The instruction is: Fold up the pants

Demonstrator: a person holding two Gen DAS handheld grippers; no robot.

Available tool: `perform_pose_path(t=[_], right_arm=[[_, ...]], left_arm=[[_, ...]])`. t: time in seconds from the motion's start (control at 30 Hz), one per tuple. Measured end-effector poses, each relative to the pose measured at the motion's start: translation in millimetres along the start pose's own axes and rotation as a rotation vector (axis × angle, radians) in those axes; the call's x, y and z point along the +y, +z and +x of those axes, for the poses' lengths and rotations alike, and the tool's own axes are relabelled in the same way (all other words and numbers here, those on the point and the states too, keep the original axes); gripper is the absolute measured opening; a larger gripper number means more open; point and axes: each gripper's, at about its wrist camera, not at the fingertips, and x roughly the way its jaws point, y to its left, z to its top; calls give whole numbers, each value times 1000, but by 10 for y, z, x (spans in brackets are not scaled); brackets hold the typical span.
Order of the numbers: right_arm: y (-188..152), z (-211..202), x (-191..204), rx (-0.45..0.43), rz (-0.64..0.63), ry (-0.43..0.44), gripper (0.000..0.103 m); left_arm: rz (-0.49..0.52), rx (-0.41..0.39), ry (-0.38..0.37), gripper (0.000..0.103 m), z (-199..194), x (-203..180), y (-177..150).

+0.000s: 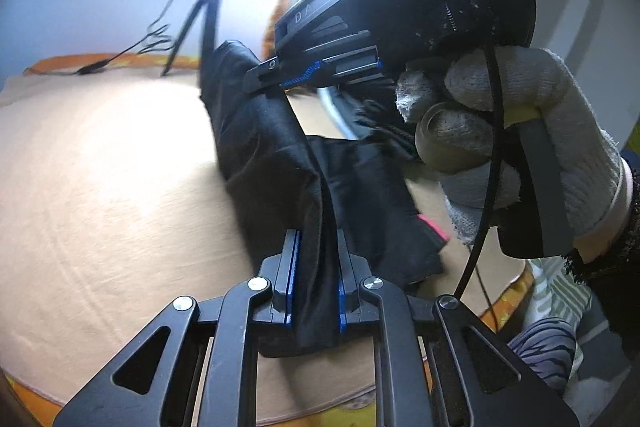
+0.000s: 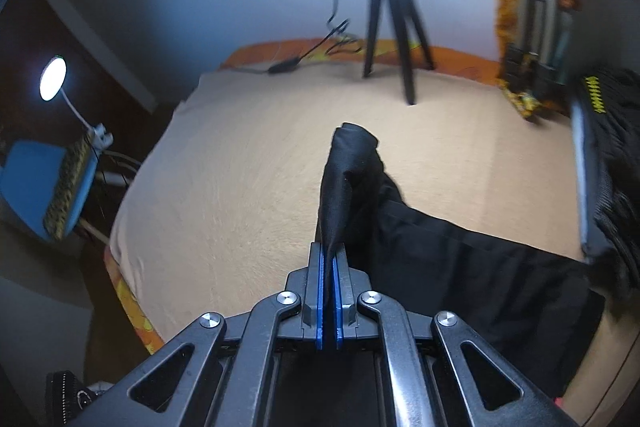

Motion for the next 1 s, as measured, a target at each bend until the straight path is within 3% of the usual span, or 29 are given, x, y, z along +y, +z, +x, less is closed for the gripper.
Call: perform_pose_path(t=[0.4,0.5,0.57,0.63,0.73,0.87,1.0], right_arm=[[-293,-564,-937,-82,122,-79,1],[-392,-607,-1187,-80,155,-105,0],[-455,-617,-1367,-79,181,-120,0],[-509,-625,-1509,-79,195,-135,0],[-555,-616,-1697,-78,210,-165,0],[-569,-570,-1937,-78,226,-200,0],[-533,-471,-2065,-66,213,-189,0]], left_arm=[[107,49,-100,13,358,-547,47],[125,78,-126,20,425,-667,25],[141,111,-134,33,448,-730,0],[132,138,-144,40,449,-759,-29],[116,152,-170,40,387,-744,-65],[96,117,-151,40,284,-616,-44],[100,78,-66,40,294,-459,10]])
